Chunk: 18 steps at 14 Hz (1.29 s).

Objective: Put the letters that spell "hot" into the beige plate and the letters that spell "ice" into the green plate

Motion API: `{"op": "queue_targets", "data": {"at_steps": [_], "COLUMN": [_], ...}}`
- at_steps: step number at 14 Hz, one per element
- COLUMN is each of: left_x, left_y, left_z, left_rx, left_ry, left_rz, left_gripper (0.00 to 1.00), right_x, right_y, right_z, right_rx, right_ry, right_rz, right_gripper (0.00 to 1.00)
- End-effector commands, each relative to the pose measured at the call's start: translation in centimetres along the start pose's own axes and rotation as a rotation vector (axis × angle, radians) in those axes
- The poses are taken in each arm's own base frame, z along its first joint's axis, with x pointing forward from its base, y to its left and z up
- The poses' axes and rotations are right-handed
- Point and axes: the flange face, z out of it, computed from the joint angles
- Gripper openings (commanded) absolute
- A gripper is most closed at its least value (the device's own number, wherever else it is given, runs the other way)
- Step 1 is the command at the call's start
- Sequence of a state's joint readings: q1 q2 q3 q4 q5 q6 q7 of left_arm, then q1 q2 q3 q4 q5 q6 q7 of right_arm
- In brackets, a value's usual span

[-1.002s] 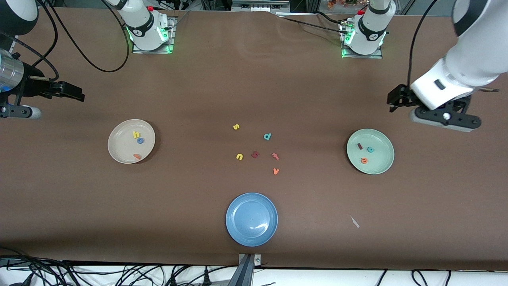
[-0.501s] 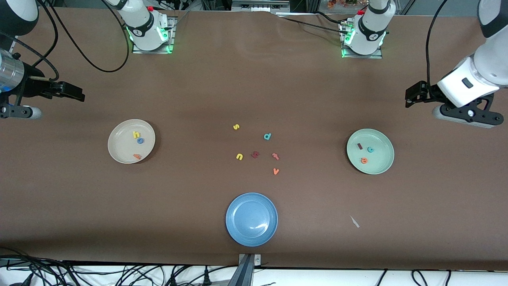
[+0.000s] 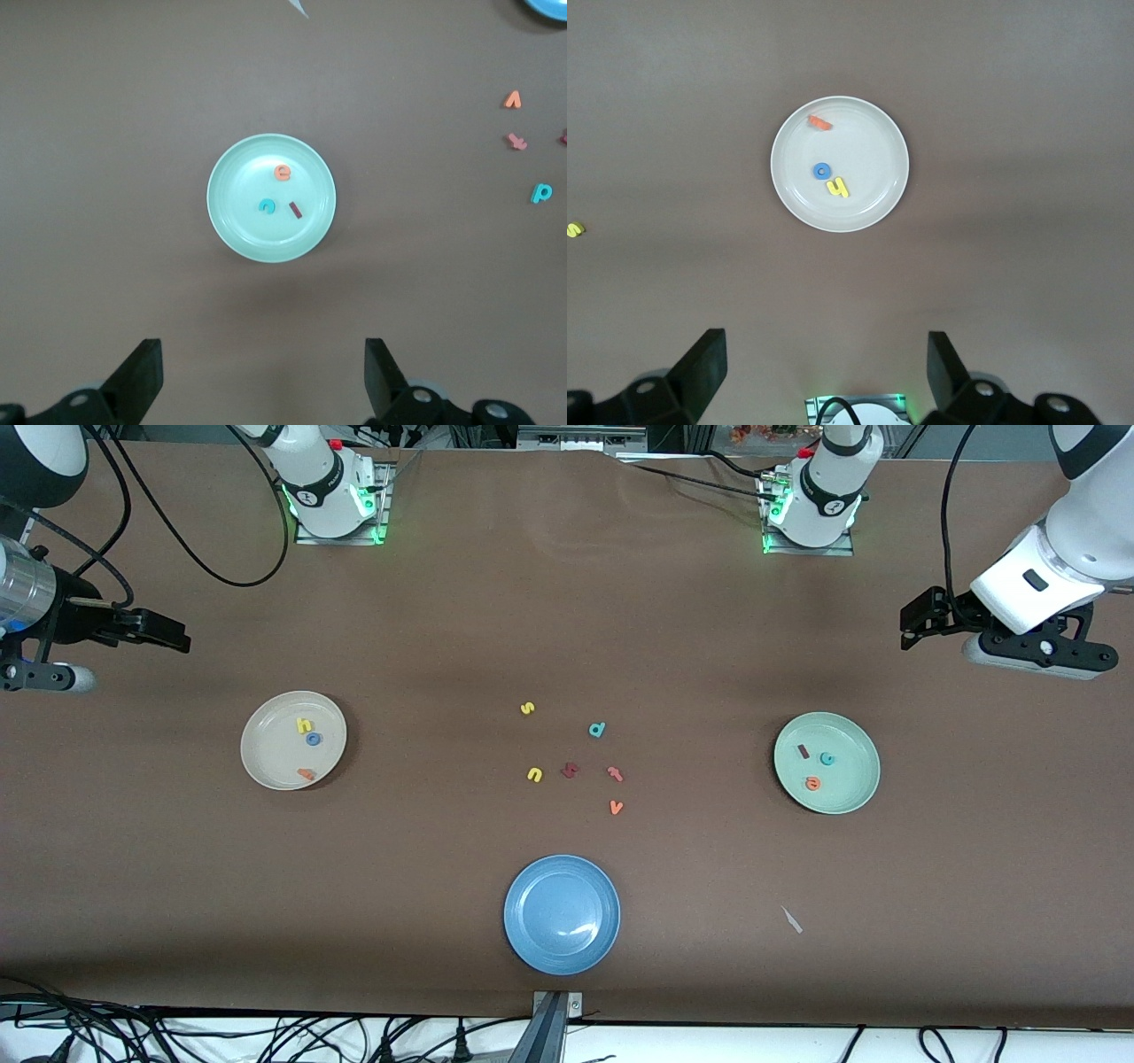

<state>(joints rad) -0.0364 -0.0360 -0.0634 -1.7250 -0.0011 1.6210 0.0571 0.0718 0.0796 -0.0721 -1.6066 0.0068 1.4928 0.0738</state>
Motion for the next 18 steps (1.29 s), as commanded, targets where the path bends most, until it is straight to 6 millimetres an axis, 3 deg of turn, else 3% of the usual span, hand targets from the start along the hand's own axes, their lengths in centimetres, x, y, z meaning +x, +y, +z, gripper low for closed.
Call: {"op": "queue_targets", "data": {"at_steps": [1,8,13,18], "left_x": [0.7,2.3,1.1,0.6], "left_y": [0.0,-0.5,-1.3,-1.6], "left_z": [1.1,1.3,-0.9,-1.0], "left_rx": [-0.074,-0.062,0.044,0.056], "left_ry": [-0.029,0.053,0.080,0.064], "left_rz": [-0.031,-0.087,-0.070,-0.042], "left_gripper": [1.00,1.00,1.00,1.00], "right_x": [0.2,0.2,0.2,0.3], "right_y": [-0.2,-0.1,-0.1,0.0], "right_z": [-0.6,-0.6,-0.6,-0.6], "right_rx": [0.015,0.017,0.017,0.017], "right_ry": [0.002,0.002,0.004,0.002], "right_rz": [0.004,0.005,0.006,0.007], "right_gripper": [1.00,1.00,1.00,1.00]}}
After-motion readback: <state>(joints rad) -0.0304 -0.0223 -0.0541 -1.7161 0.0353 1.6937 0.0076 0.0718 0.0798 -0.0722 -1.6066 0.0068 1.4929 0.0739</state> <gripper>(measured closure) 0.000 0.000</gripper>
